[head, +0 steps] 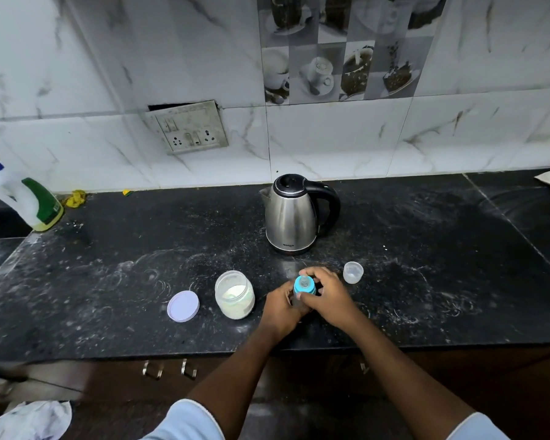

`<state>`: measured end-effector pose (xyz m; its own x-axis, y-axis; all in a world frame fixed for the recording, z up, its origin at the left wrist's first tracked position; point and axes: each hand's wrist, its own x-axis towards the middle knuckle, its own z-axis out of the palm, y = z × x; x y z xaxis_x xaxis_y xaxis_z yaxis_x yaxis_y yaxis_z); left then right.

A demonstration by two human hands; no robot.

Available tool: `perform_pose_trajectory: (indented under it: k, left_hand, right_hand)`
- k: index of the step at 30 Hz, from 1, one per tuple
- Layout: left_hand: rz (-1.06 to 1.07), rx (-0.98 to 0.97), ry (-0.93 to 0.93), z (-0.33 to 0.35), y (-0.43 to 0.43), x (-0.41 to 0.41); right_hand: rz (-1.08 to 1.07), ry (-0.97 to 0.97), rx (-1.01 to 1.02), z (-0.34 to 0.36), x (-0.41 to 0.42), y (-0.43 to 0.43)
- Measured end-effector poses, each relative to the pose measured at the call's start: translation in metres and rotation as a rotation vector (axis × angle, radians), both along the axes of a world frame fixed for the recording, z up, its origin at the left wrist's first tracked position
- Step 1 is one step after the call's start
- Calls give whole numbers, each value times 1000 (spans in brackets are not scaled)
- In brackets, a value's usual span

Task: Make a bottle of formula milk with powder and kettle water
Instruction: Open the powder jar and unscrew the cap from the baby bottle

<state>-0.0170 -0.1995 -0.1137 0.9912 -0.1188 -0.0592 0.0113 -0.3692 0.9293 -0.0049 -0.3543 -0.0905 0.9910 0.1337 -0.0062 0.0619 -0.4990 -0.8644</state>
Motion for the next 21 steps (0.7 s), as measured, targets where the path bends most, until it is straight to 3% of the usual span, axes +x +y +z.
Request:
perform_pose_trajectory:
  k: [3, 8, 13, 18, 21]
  left_hand:
    - [2, 7, -8, -1, 0, -1]
    - [11, -11, 0, -2, 0, -1]
    - [4, -3, -9, 1, 0, -2]
    - [9, -10, -10, 0, 0, -2]
    - [9, -16, -11, 2, -1, -3]
  right_hand:
    - [43, 61, 5, -2, -3, -1]
    - [-84, 23, 16, -8, -5, -2]
    - [4, 110, 89, -9, -7, -6]
    - [-108, 74, 97, -10, -7, 0]
    - [-41, 98, 143, -10, -6, -2]
